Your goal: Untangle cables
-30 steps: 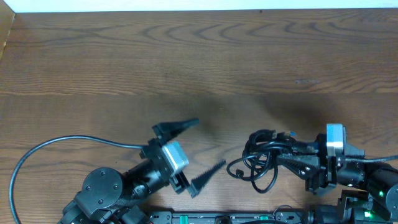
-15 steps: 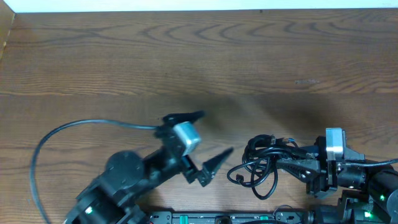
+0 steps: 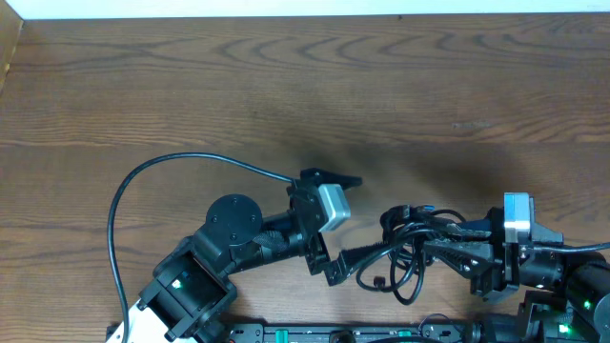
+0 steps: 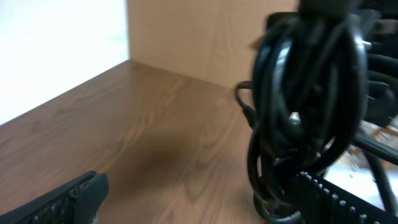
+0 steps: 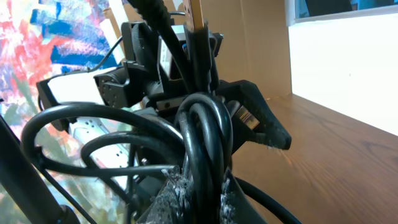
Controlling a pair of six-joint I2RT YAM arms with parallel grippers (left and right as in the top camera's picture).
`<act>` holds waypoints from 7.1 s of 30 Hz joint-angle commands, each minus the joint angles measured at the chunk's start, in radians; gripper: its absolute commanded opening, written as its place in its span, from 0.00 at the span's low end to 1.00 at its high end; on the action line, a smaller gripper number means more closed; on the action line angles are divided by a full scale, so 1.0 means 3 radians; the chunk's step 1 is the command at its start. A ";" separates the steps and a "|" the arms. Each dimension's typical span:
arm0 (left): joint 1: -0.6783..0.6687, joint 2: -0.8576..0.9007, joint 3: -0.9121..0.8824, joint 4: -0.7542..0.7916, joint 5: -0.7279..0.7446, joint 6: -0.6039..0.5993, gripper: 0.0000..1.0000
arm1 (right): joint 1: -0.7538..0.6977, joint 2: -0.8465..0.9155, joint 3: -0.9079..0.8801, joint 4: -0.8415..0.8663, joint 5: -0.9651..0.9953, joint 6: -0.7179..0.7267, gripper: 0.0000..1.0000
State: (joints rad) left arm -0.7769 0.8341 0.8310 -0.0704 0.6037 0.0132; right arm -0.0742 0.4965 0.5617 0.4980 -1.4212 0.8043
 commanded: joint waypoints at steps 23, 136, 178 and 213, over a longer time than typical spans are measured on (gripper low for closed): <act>-0.0033 0.0286 0.0058 0.0389 0.0956 0.0188 0.94 | 0.0014 -0.0018 0.0064 0.0014 0.0365 0.0336 0.01; 0.0229 -0.0036 0.0058 0.0500 0.1705 0.0240 0.08 | -0.0586 -0.0018 0.0062 -0.2703 0.1584 -0.1343 0.01; 0.1124 -0.0089 0.0058 -0.1375 0.2192 0.1345 0.07 | -0.0586 -0.0018 0.0062 -0.3385 0.2962 -0.1789 0.01; 0.1124 -0.0134 0.0058 -0.1681 0.2675 0.1703 0.07 | -0.0586 -0.0018 0.0062 -0.3906 0.4706 -0.1306 0.01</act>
State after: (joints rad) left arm -0.4450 0.8330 0.8307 -0.5648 1.2774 0.4995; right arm -0.2306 0.4877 0.5751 -0.6773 -0.3111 0.3443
